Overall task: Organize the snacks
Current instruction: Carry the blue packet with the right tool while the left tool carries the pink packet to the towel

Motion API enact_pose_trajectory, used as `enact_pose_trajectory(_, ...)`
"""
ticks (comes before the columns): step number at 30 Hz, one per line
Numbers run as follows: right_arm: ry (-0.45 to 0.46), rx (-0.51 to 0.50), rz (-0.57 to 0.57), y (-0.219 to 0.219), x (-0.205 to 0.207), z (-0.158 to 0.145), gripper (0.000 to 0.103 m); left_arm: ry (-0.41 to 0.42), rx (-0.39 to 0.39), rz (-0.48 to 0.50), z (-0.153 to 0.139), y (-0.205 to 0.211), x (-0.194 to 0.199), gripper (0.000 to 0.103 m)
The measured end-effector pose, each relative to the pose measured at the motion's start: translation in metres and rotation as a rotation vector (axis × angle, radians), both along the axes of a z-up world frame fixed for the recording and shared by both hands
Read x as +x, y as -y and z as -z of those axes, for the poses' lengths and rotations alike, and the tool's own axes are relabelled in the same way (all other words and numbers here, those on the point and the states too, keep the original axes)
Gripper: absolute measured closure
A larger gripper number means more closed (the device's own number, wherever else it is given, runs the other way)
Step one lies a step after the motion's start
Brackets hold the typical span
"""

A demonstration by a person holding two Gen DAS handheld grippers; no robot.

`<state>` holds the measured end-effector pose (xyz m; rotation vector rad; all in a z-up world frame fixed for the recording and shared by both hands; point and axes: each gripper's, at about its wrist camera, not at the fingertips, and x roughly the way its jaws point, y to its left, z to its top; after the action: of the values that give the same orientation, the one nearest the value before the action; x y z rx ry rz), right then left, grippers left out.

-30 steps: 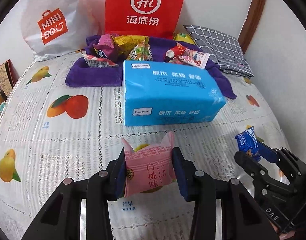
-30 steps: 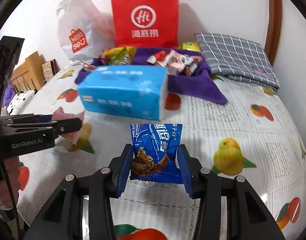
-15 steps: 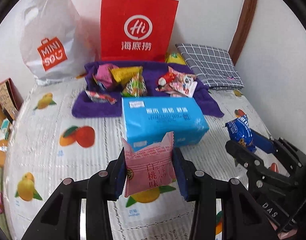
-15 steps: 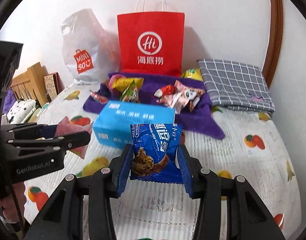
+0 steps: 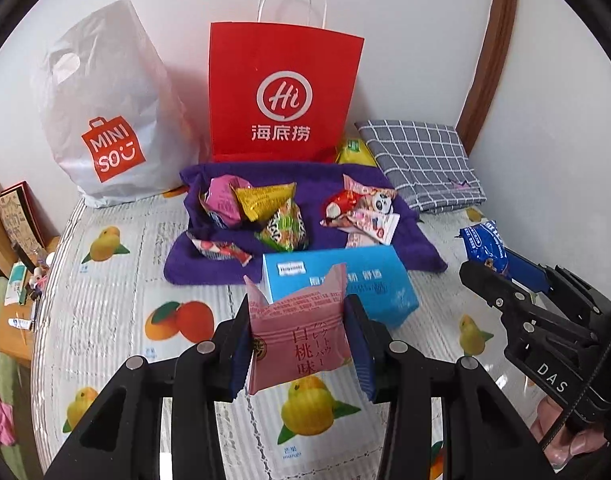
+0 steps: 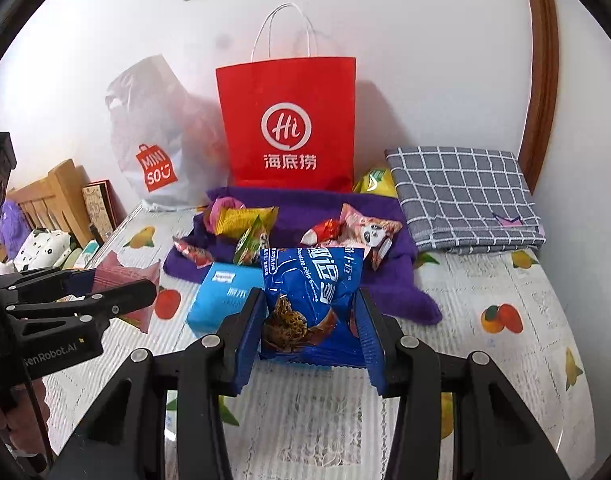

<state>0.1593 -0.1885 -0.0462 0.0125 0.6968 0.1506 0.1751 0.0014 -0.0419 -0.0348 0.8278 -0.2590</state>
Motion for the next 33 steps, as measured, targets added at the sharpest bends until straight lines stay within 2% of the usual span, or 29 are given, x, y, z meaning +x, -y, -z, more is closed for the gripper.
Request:
enact_pose_trajectory(9, -0.019, 0.005, 0.014, 0.003, 0.011, 0.004, 0.058, -0.005, -0.001, 0.008, 0.004, 0.001, 0.008, 0.062)
enact_pose_trajectory(14, -0.053, 0.021, 0.021, 0.003, 0.019, 0.007, 0.058, 0.002, -0.027, 0.028, 0.004, -0.001, 0.01, 0.062)
enact_pose_trajectory(17, -0.038, 0.047, 0.03, 0.01, 0.018, 0.005, 0.058, -0.005, -0.007, 0.025, -0.001, 0.004, 0.017, 0.062)
enact_pose_trajectory(21, -0.012, 0.068, 0.039, 0.019, 0.018, 0.003, 0.058, 0.03, -0.013, 0.055, -0.01, 0.006, 0.017, 0.062)
enact_pose_trajectory(25, -0.039, 0.095, 0.046, 0.022, 0.029, 0.008, 0.058, 0.015, -0.028, 0.049, -0.012, 0.004, 0.024, 0.062)
enact_pose_trajectory(28, -0.038, 0.109, 0.05, 0.024, 0.028, 0.005, 0.058, 0.042, -0.045, 0.039, -0.018, -0.001, 0.018, 0.062)
enact_pose_trajectory(33, -0.028, 0.081, 0.06, 0.027, 0.022, 0.003, 0.058, 0.014, -0.071, 0.027, -0.01, -0.011, 0.015, 0.062)
